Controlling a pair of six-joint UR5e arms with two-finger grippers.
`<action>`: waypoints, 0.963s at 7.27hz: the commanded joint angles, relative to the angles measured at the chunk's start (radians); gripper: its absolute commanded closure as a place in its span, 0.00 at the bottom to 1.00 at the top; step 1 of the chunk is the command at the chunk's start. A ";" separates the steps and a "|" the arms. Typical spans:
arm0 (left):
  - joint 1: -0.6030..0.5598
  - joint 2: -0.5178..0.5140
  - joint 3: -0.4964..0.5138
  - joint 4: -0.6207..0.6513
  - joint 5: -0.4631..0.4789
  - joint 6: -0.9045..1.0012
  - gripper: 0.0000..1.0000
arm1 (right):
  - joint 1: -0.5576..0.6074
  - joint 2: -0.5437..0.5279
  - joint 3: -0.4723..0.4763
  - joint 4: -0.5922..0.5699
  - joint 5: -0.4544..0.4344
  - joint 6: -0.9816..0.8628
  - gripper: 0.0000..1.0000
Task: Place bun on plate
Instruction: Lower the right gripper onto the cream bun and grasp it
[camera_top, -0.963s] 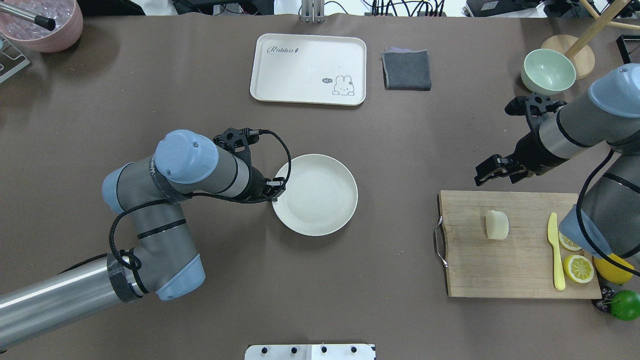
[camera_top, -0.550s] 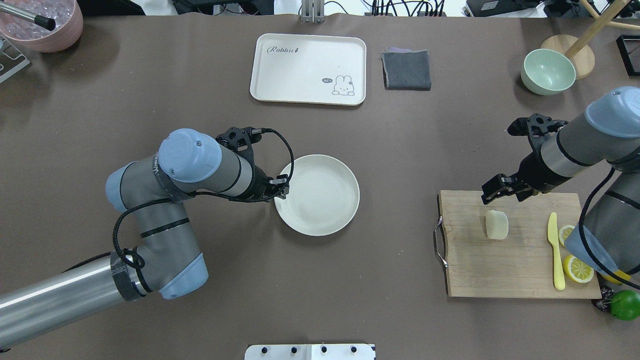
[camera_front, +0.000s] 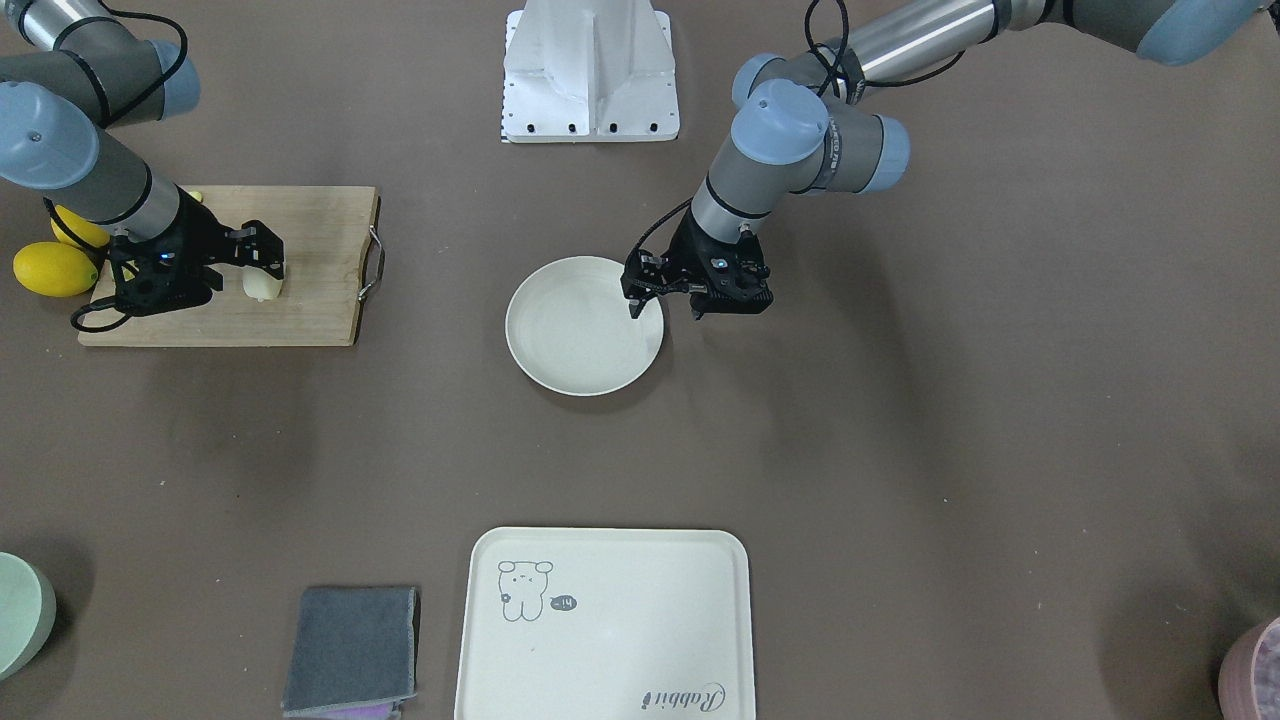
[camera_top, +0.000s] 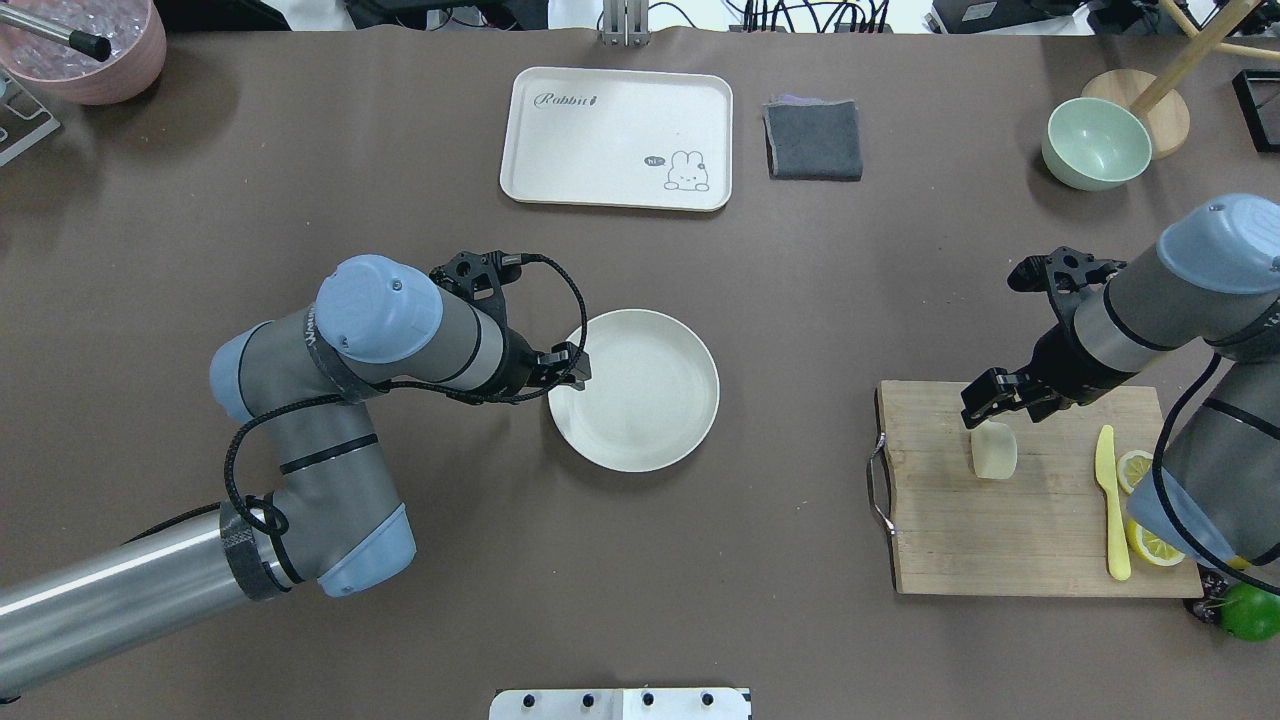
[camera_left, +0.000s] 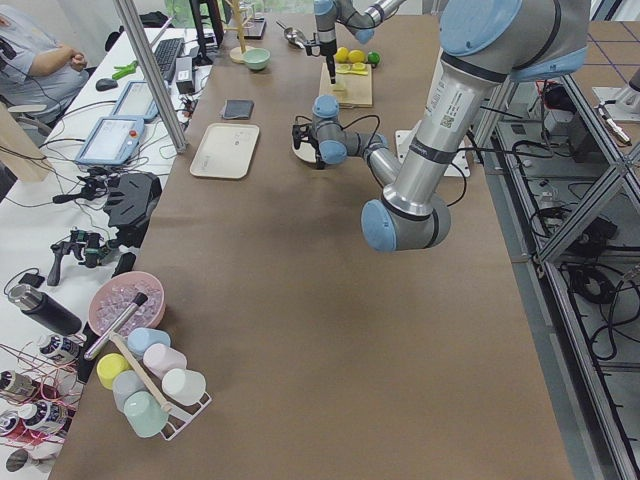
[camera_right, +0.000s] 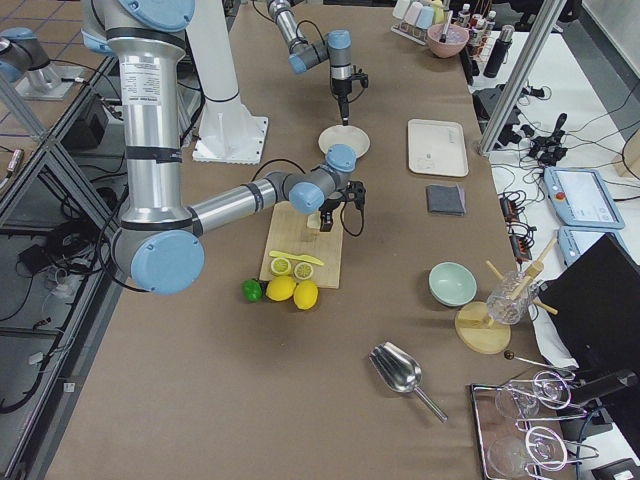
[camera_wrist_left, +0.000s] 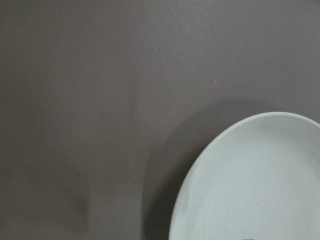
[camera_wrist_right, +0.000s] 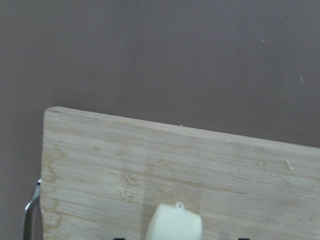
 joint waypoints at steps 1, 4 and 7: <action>-0.002 0.004 -0.002 0.001 0.004 -0.002 0.10 | -0.024 -0.008 0.000 0.004 -0.001 0.034 0.75; -0.048 0.020 -0.026 0.005 -0.004 0.007 0.10 | -0.038 0.012 0.015 0.004 -0.003 0.034 1.00; -0.230 0.157 -0.098 0.002 -0.209 0.151 0.11 | -0.107 0.322 0.011 -0.130 -0.085 0.117 1.00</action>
